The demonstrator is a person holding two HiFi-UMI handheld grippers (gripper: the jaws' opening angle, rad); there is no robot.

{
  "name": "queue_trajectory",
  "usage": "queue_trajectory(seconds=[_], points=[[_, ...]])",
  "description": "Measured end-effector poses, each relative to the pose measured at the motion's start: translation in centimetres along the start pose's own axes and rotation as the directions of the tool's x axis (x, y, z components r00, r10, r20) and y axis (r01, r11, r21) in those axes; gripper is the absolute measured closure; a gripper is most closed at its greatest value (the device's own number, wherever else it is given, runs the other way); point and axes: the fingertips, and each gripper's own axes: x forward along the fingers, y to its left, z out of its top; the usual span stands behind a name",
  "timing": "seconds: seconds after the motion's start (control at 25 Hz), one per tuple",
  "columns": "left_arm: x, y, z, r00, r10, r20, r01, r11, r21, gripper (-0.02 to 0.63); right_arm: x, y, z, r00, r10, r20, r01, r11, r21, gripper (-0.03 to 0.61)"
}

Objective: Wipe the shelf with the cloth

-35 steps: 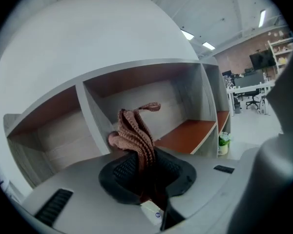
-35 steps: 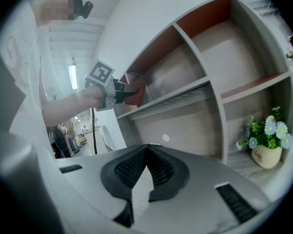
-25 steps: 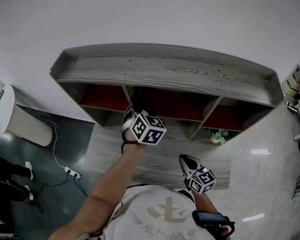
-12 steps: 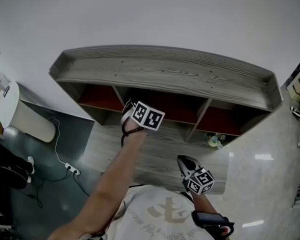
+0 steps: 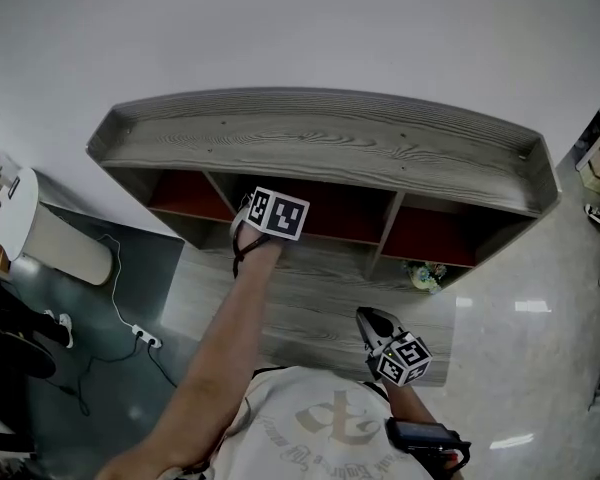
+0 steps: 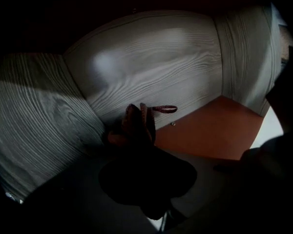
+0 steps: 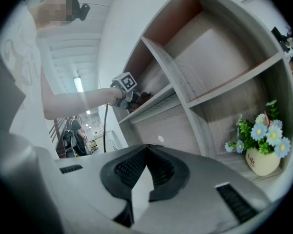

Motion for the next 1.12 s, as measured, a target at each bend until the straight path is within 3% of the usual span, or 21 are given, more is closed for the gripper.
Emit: queue_trajectory(seconds=[0.36, 0.6, 0.92, 1.12], points=[[-1.1, -3.9, 1.3, 0.986, -0.159, 0.054, 0.160, 0.987, -0.019, 0.541, 0.1, -0.4, 0.0, 1.000, 0.005, 0.000, -0.005, 1.000, 0.004, 0.574], [-1.8, -7.9, 3.0, 0.966, -0.242, 0.090, 0.241, 0.970, 0.023, 0.541, -0.6, -0.9, -0.2, 1.000, -0.006, 0.001, 0.006, 1.000, 0.008, 0.574], [-2.6, -11.6, 5.0, 0.927, -0.356, 0.122, 0.360, 0.933, -0.017, 0.541, -2.3, -2.2, -0.3, 0.999, -0.039, 0.010, 0.038, 0.999, 0.021, 0.574], [-3.3, -13.9, 5.7, 0.891, -0.436, 0.130, 0.444, 0.895, -0.046, 0.541, -3.1, -2.6, -0.3, 0.999, -0.051, 0.017, 0.050, 0.998, 0.025, 0.574]])
